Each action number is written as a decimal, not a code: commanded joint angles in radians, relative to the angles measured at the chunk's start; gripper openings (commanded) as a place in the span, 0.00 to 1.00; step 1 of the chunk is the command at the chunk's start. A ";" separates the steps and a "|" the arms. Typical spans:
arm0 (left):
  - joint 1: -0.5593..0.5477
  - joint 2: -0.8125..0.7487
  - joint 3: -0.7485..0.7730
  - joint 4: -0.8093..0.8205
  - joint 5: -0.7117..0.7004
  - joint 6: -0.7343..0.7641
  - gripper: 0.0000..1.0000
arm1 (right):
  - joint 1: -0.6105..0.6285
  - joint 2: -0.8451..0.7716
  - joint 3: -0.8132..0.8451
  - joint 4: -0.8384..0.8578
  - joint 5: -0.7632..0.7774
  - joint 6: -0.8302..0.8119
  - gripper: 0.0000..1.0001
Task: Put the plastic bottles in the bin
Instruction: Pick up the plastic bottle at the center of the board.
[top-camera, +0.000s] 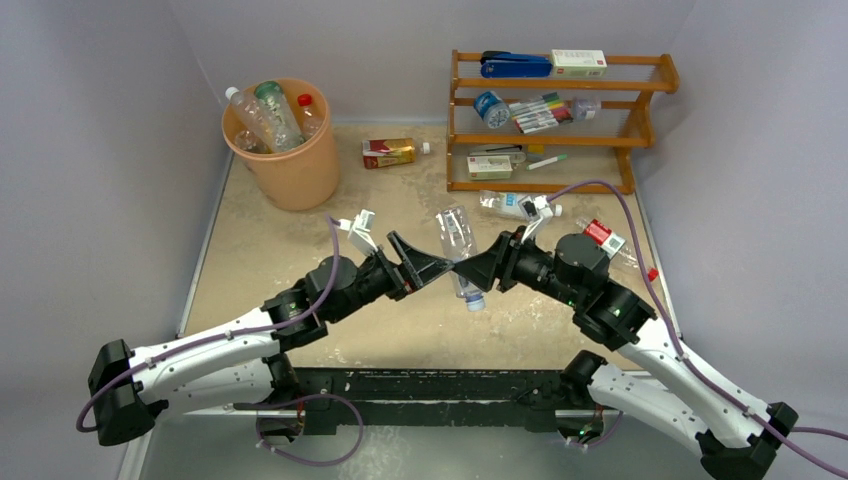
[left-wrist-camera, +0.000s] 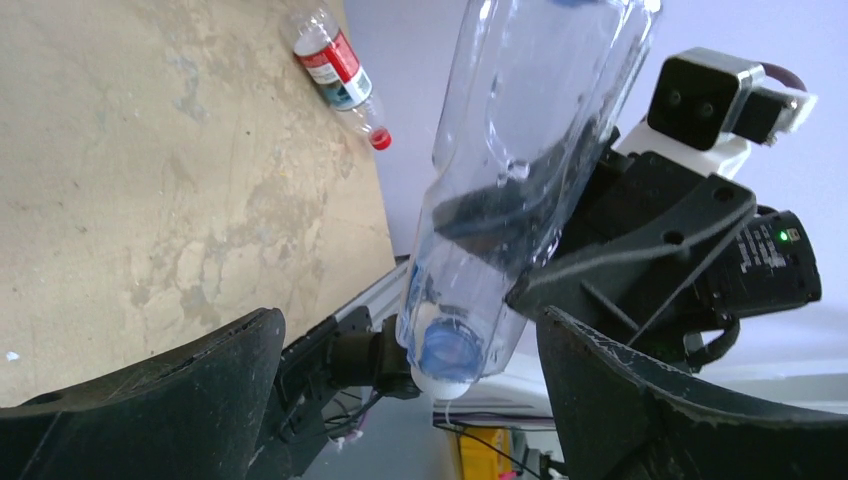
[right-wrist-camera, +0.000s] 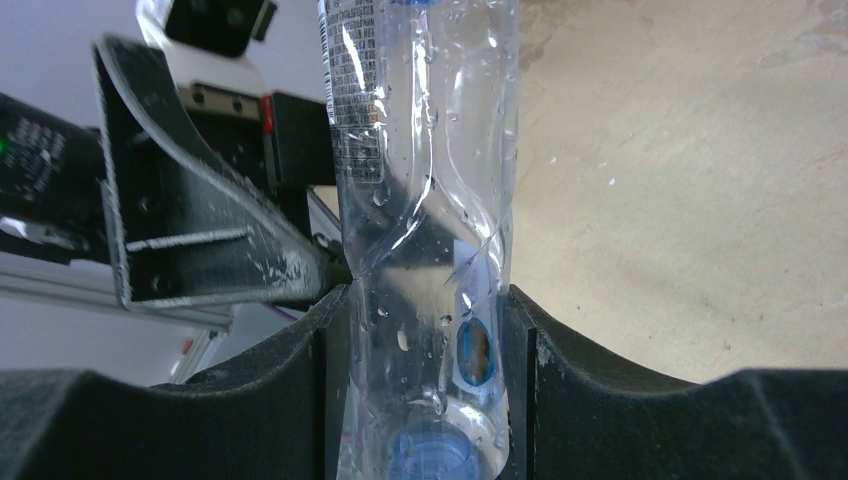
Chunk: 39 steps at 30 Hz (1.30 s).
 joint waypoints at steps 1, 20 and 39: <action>-0.003 0.097 0.108 -0.076 -0.022 0.106 0.97 | 0.002 -0.032 -0.053 0.020 -0.071 -0.012 0.35; -0.003 0.270 0.222 -0.127 -0.054 0.185 0.86 | 0.002 -0.171 -0.193 0.004 -0.110 0.047 0.35; -0.003 0.369 0.338 -0.229 -0.117 0.260 0.44 | 0.002 -0.191 -0.219 0.037 -0.129 0.064 0.39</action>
